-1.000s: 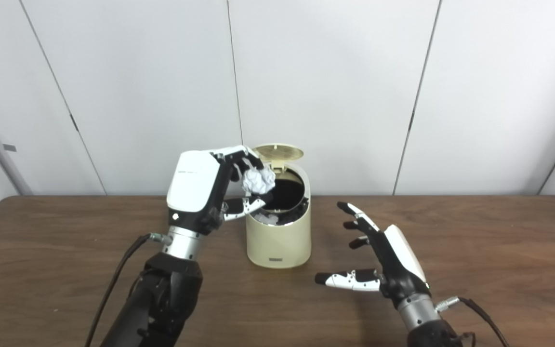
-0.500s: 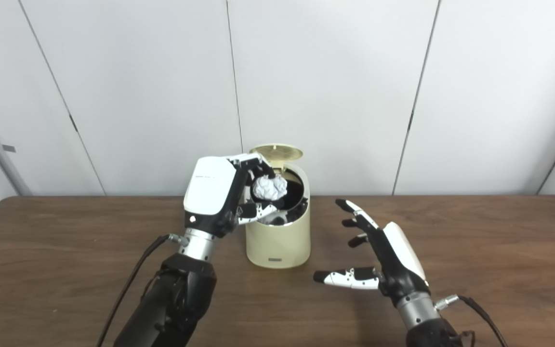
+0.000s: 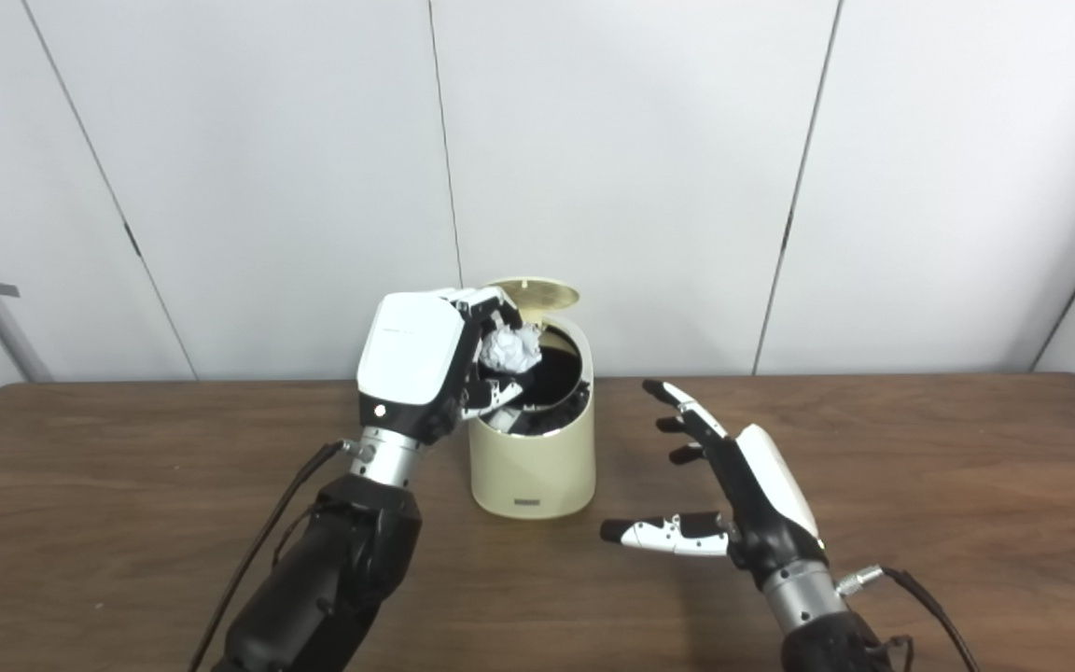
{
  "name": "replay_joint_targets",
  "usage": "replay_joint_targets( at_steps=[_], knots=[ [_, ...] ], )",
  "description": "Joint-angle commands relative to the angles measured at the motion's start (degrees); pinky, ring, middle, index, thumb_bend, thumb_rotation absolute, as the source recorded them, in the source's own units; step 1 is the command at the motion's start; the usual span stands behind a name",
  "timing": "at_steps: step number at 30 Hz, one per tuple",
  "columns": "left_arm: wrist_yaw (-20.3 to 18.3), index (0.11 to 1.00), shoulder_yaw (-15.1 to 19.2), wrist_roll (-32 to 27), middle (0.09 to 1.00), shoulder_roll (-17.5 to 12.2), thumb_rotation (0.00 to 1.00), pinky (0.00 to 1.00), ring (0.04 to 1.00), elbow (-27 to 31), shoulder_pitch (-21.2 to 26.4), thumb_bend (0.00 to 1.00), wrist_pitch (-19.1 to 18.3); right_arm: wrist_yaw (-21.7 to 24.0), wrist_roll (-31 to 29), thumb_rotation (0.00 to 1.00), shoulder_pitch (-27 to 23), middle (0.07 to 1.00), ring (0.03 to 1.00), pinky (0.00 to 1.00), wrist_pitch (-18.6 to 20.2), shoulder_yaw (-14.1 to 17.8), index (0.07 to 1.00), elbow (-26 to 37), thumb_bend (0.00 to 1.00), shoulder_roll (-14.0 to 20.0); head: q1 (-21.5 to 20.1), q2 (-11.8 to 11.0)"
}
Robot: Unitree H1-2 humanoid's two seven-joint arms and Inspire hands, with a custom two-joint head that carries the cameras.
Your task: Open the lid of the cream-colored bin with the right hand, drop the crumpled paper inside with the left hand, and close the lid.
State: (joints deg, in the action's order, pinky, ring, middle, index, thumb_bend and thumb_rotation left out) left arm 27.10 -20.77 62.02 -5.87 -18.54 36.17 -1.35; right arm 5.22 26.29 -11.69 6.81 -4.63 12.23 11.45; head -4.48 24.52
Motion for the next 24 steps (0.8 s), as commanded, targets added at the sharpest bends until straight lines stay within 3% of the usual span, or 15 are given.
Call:
replay_joint_targets(
  at_steps=[1,7,11,12,13,14,16,19,24],
  knots=[
    [2.4,0.527,-0.1,0.4,0.437,-0.2,0.00,0.36,0.426,0.6,3.6,0.52,-0.3,-0.7,-0.7,0.27,-1.3,0.907,0.824,0.69,-0.4,0.6,0.887,2.1,0.76,0.2,0.0,0.0],
    [1.2,0.496,-0.7,0.3,0.474,-0.3,0.00,0.38,0.431,0.7,3.8,0.53,-0.9,-0.7,-0.8,0.28,-1.2,0.911,0.826,0.69,-0.8,0.6,0.893,2.2,0.76,0.4,0.0,0.2],
    [-0.7,0.497,-1.2,0.1,0.488,-0.7,0.00,0.42,0.483,1.6,3.5,0.52,-1.2,-0.8,-1.1,0.28,-1.4,0.912,0.826,0.70,-0.6,0.9,0.894,1.8,0.77,0.3,0.1,0.3],
    [-1.1,0.590,-1.3,0.0,0.489,-0.8,0.00,0.43,0.495,1.9,3.4,0.54,-1.3,-0.8,-1.2,0.28,-1.4,0.911,0.825,0.70,-0.6,0.9,0.893,1.8,0.77,0.3,0.4,0.5],
    [-1.4,0.623,-1.3,-0.1,0.521,-0.8,0.11,0.44,0.502,2.1,3.3,0.70,-1.3,-0.8,-1.3,0.27,-1.4,0.912,0.824,0.70,-0.7,0.9,0.892,1.8,0.77,0.3,0.4,0.5],
    [-1.7,0.640,-1.2,-0.5,0.538,-0.8,0.17,0.44,0.506,2.4,3.2,0.79,-1.2,-0.9,-1.3,0.27,-1.4,0.913,0.824,0.70,-0.8,1.0,0.892,1.7,0.77,0.3,0.5,0.5],
    [-2.2,0.658,-1.1,-0.9,0.559,-0.8,0.27,0.43,0.507,3.1,3.0,0.87,-1.0,-1.1,-1.2,0.26,-1.5,0.913,0.822,0.69,-1.1,0.9,0.891,1.5,0.77,0.3,0.6,0.6],
    [-2.8,0.666,-1.1,-1.5,0.571,-1.0,0.32,0.43,0.509,3.8,2.8,0.90,-1.0,-1.0,-1.1,0.26,-1.6,0.913,0.825,0.69,-0.7,0.9,0.890,1.5,0.78,0.2,0.7,0.6],
    [-3.6,0.662,-0.9,-2.0,0.570,-1.4,0.30,0.45,0.510,4.9,2.4,0.91,-1.2,-0.8,-1.0,0.24,-1.4,0.915,0.829,0.70,-0.3,0.7,0.886,1.9,0.79,0.0,0.7,0.6]
  ],
)
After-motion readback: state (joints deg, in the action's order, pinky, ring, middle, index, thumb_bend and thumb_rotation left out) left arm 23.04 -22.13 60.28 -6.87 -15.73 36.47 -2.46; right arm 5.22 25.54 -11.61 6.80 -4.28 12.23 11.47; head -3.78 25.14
